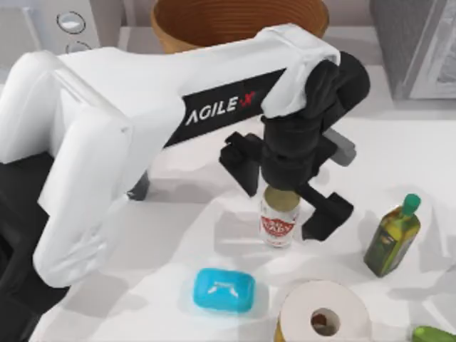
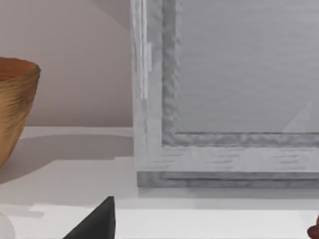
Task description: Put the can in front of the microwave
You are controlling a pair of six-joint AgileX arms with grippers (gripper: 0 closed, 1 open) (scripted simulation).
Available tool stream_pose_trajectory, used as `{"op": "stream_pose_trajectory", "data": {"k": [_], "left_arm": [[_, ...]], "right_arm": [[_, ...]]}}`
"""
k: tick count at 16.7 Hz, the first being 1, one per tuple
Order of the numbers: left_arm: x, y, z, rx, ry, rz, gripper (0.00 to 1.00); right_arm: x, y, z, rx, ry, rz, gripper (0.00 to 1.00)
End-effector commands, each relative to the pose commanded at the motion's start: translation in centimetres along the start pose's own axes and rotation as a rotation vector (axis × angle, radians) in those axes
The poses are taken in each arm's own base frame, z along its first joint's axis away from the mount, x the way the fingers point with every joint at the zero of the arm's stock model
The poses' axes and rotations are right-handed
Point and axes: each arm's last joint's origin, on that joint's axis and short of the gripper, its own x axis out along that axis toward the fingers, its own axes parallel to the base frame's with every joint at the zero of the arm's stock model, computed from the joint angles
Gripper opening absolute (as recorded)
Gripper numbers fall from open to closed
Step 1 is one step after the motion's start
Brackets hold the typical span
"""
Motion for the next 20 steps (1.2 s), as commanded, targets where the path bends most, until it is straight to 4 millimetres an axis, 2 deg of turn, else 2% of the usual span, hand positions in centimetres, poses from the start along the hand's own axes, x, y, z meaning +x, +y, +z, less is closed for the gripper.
{"op": "stream_pose_trajectory", "data": {"k": [12, 20], "left_arm": [[0.0, 0.0, 0.0, 0.0, 0.0, 0.0, 0.02], [0.0, 0.0, 0.0, 0.0, 0.0, 0.0, 0.0]], "right_arm": [[0.0, 0.0, 0.0, 0.0, 0.0, 0.0, 1.0], [0.0, 0.0, 0.0, 0.0, 0.0, 0.0, 1.0]]}}
